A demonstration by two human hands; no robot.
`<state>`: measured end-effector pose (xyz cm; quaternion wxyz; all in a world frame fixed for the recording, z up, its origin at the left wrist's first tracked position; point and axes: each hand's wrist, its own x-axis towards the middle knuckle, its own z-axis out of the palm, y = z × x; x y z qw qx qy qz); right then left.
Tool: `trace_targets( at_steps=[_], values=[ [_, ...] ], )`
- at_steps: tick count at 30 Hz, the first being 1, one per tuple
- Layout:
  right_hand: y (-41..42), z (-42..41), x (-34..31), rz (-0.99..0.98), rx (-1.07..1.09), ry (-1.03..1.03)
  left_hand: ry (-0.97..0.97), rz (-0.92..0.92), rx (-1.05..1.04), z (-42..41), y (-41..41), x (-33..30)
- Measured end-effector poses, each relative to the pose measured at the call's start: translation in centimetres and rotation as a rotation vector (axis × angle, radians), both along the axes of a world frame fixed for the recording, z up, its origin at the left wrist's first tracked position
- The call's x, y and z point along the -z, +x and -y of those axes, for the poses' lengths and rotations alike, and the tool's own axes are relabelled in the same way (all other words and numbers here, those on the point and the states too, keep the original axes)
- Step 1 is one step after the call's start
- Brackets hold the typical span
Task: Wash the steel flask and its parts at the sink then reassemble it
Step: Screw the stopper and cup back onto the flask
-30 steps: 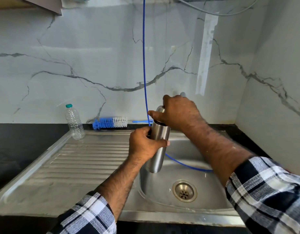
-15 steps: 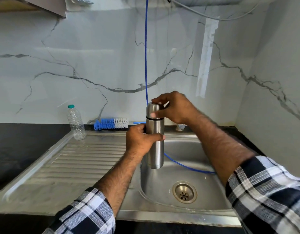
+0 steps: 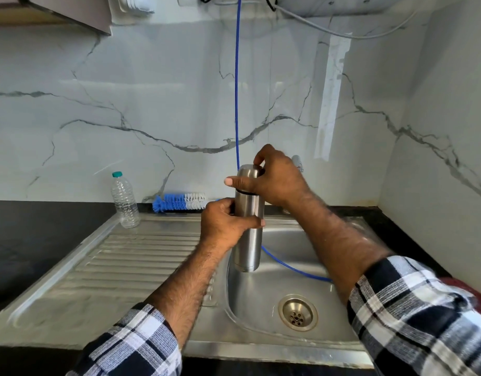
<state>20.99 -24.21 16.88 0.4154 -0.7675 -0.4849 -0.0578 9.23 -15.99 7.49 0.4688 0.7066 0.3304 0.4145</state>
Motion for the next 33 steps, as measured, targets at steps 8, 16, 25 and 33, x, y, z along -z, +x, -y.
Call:
trace_targets(
  at_steps=[8, 16, 25, 33],
  values=[
    [1.5, 0.1, 0.1, -0.311, -0.265, 0.085, -0.010, 0.011, -0.020, -0.3, -0.4, -0.4],
    [0.7, 0.2, -0.1, -0.513, -0.546, 0.019, -0.019, 0.031, 0.181, -0.6, -2.2, -1.1],
    [-2.1, -3.1, 1.6, -0.544, -0.359, 0.196, -0.013, 0.005, 0.057, -1.3, -3.1, -0.6],
    [-4.4, -6.9, 2.5, -0.224, -0.225, 0.167, 0.040, 0.015, -0.081, -3.6, -4.8, 0.2]
  ],
)
